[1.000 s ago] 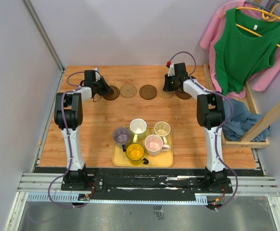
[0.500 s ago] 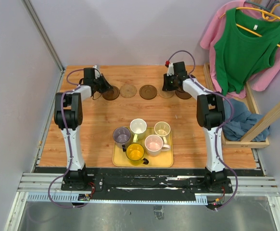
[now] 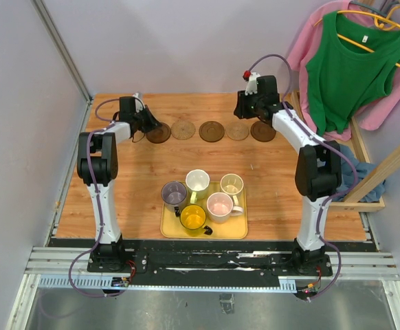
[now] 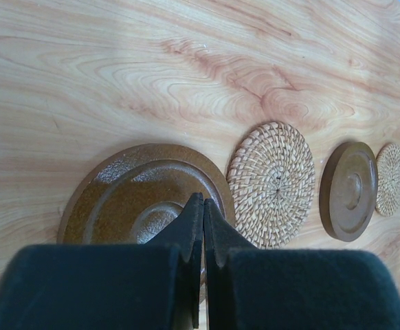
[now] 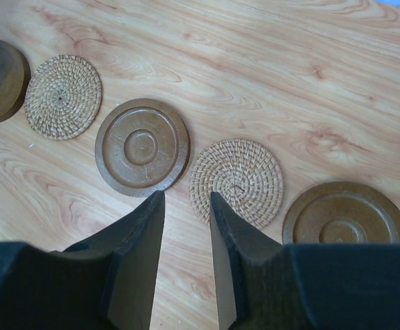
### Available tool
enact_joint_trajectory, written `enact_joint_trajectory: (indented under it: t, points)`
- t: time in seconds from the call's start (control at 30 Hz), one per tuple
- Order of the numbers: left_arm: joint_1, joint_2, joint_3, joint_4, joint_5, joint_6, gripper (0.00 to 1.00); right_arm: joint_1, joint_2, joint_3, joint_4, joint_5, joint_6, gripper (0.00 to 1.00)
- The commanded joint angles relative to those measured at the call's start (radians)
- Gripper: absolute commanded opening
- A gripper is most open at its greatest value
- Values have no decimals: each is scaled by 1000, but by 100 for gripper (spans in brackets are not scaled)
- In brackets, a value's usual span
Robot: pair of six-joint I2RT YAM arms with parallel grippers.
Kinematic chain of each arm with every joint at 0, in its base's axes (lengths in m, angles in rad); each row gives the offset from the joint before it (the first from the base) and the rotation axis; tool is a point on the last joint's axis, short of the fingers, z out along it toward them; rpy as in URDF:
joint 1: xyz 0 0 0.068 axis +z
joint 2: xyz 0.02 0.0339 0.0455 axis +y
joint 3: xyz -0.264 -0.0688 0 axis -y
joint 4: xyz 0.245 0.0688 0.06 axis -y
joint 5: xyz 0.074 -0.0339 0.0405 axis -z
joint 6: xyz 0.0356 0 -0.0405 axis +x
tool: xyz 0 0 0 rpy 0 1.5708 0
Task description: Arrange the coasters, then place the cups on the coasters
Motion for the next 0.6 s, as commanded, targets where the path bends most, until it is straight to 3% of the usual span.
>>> enact_joint_trajectory:
  t: [0.0,0.57]
  points:
    - [6,-20,-12,5,3,5,0,16,-70,-68,22,54,3,34]
    - [9,37,34,-99,-45,21,1,17,-215,-176,28,134,22,28]
